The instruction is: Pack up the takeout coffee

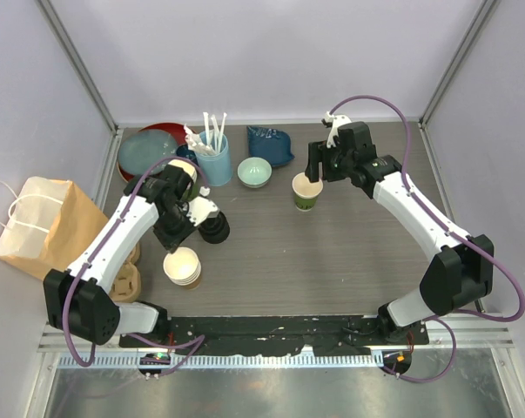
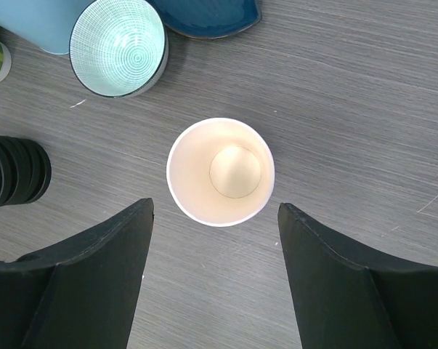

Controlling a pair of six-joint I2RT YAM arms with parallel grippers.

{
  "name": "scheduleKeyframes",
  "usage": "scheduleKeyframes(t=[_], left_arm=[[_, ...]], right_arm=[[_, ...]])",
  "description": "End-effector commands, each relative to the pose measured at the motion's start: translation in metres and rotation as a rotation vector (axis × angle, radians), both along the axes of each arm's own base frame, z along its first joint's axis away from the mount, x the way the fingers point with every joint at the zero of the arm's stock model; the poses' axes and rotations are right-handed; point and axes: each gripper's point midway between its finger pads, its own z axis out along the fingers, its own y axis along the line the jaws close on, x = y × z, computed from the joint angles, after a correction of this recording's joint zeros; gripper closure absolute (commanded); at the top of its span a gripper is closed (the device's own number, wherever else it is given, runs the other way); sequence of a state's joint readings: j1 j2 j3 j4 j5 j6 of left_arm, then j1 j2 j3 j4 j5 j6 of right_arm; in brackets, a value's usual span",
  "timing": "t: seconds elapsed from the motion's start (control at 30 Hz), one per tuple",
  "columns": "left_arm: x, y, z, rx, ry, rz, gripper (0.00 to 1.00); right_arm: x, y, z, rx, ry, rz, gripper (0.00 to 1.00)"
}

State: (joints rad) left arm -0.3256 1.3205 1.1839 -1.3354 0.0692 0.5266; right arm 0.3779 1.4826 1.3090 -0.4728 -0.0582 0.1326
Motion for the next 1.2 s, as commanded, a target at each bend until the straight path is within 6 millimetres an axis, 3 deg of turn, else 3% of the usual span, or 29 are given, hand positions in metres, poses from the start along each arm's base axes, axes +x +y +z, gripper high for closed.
scheduleKeyframes(t=[0.0,0.17,0.3,0.5,0.7,0.87,1.0,1.17], left_arm=[[-0.001,-0.002,0.001,-0.020,-0.006,0.011,0.95],[0.004,-0.002,0.001,-0.021,-0.031,0.026,1.00],[0.036,0.010,0.007,-0.002,-0.163,0.125,1.00],[0.062,0.019,0.021,-0.070,-0.217,0.213,1.00],[0.072,0.014,0.022,-0.102,-0.212,0.213,1.00],[0.077,0.015,0.011,-0.094,-0.156,0.213,1.00],[0.083,0.018,0.004,-0.078,-0.139,0.217,0.80],[0.087,0.014,0.006,-0.096,-0.150,0.214,0.75]], right_arm=[[-0.003,0.002,0.019,0.016,-0.055,0.020,0.25],[-0.003,0.002,0.018,0.014,-0.052,0.022,0.25],[-0.004,0.002,0.016,0.015,-0.049,0.024,0.25],[-0.005,0.001,0.013,0.009,-0.046,0.022,0.25],[-0.005,0.002,0.010,0.012,-0.038,0.024,0.25],[-0.006,0.002,0.009,0.010,-0.034,0.027,0.25],[-0.008,0.002,0.007,0.012,-0.028,0.032,0.25],[-0.008,0.004,0.007,0.016,-0.029,0.041,0.25]])
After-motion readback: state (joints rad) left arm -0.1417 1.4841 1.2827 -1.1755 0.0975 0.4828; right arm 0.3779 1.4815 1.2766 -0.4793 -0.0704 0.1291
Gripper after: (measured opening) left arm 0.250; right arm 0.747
